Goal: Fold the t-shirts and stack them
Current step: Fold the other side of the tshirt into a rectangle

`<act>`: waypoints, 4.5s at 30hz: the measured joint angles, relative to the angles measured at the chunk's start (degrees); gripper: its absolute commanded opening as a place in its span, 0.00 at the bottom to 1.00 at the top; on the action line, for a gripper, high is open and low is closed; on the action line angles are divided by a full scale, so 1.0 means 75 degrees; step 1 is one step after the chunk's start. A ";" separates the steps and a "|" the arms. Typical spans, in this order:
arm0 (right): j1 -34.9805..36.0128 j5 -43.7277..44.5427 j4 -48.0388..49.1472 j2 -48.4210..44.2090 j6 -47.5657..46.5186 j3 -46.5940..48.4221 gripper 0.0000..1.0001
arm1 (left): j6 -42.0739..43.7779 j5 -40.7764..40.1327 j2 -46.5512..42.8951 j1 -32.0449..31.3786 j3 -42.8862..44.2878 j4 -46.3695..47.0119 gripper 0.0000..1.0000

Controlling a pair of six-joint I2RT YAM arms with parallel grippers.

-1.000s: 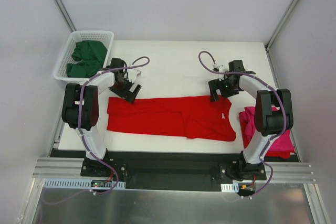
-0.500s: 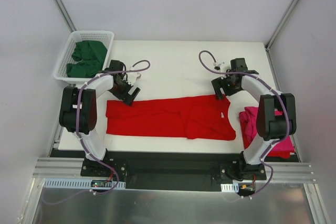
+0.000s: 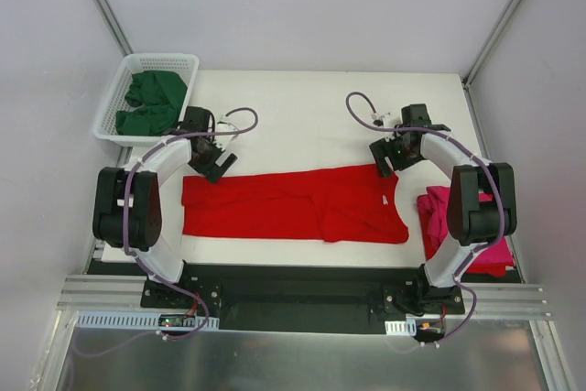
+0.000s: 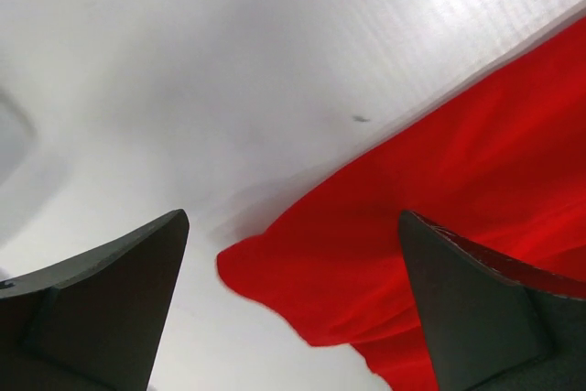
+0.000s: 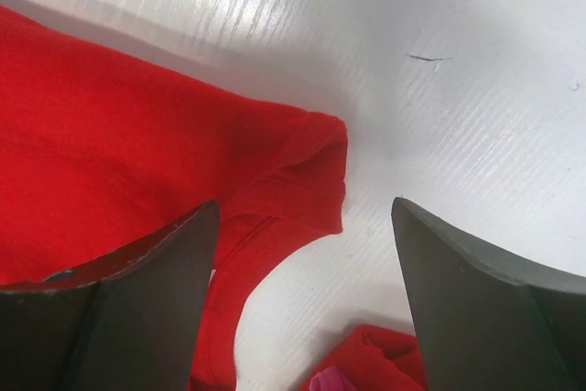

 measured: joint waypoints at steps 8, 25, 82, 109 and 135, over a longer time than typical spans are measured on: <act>0.0070 -0.0052 -0.0012 0.0143 -0.0003 -0.0009 0.74 | 0.0312 -0.0495 -0.0396 0.0047 -0.0501 0.0385 0.99; 0.0289 0.0006 -0.0061 0.0379 -0.0251 -0.0009 0.19 | 0.0653 -0.0265 -0.0187 0.0032 -0.0755 0.0685 0.99; 0.0108 0.1772 0.0297 0.0067 -0.0481 0.0376 0.01 | 0.1072 -0.0187 -0.1180 -0.0382 -0.1110 0.2011 0.00; -0.0035 0.1495 0.0379 -0.1236 -0.0420 0.0108 0.96 | 0.1186 -0.1186 -0.2739 -0.0615 -0.1982 0.2763 0.99; 0.1236 -0.0175 -0.0551 -0.0332 -0.0149 -0.0941 0.89 | 0.0434 0.1804 0.0146 -0.2206 -0.0629 0.0638 0.99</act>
